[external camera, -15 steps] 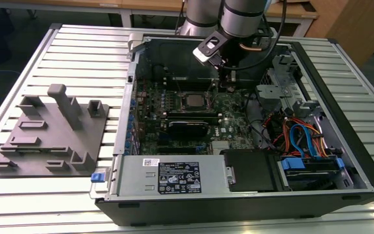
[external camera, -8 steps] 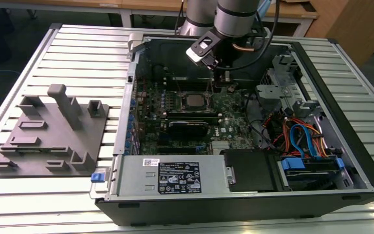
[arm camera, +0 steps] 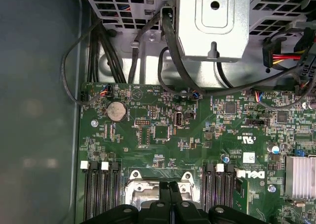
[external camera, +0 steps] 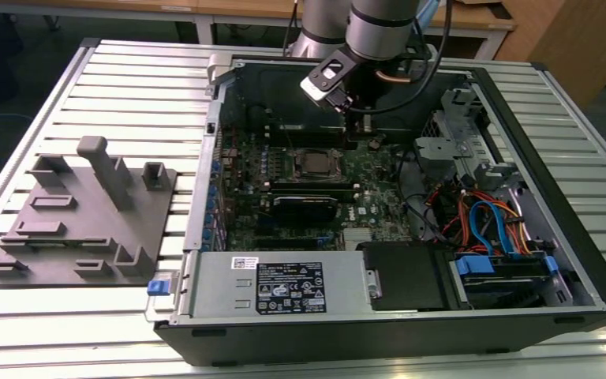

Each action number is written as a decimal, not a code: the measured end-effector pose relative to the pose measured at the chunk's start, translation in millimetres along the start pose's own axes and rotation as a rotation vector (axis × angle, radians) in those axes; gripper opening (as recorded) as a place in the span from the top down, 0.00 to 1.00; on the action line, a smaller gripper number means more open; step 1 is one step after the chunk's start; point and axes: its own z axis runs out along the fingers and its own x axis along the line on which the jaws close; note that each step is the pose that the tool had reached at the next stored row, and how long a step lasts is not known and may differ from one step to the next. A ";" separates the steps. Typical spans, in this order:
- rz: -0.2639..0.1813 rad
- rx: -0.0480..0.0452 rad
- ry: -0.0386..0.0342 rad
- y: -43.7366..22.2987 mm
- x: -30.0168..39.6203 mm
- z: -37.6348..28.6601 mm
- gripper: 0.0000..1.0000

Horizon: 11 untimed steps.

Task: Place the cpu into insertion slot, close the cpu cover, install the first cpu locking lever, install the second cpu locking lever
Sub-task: 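Close the cpu cover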

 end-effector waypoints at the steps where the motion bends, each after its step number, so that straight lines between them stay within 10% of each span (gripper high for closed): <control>1: 0.000 0.0000 0.0000 -0.3 0.0 0.0 0.90; 11: 0.000 0.0000 0.0000 -1.4 0.0 0.0 0.90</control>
